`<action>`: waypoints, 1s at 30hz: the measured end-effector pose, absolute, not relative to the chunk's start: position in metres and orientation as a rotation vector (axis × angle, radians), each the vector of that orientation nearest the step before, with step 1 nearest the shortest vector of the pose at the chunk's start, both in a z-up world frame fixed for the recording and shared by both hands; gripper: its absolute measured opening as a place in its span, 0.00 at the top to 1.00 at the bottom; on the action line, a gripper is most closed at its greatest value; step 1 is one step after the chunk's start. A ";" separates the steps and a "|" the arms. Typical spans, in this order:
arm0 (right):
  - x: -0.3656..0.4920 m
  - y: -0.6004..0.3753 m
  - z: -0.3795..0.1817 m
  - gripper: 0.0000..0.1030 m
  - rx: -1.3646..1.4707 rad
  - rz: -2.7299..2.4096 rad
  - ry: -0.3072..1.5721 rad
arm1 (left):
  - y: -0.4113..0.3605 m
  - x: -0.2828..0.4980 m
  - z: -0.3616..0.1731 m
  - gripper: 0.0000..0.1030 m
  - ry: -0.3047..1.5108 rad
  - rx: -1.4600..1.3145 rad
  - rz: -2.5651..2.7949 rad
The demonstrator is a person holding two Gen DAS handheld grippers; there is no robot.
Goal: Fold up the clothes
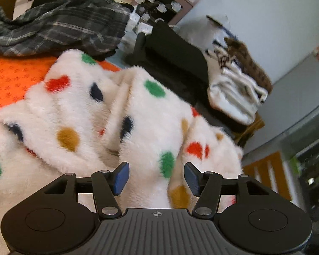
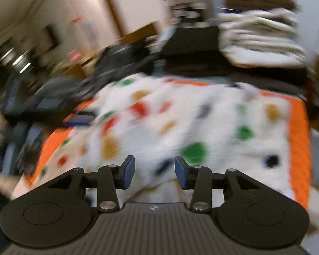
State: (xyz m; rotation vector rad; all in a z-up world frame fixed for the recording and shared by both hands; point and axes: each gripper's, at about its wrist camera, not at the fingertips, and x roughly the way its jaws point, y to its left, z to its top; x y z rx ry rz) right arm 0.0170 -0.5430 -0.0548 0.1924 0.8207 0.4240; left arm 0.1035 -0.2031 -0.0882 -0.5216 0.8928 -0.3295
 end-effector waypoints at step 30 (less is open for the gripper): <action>0.061 -0.591 -0.133 0.79 0.478 0.134 0.950 | -0.177 0.093 -0.099 0.66 0.829 -0.510 -0.205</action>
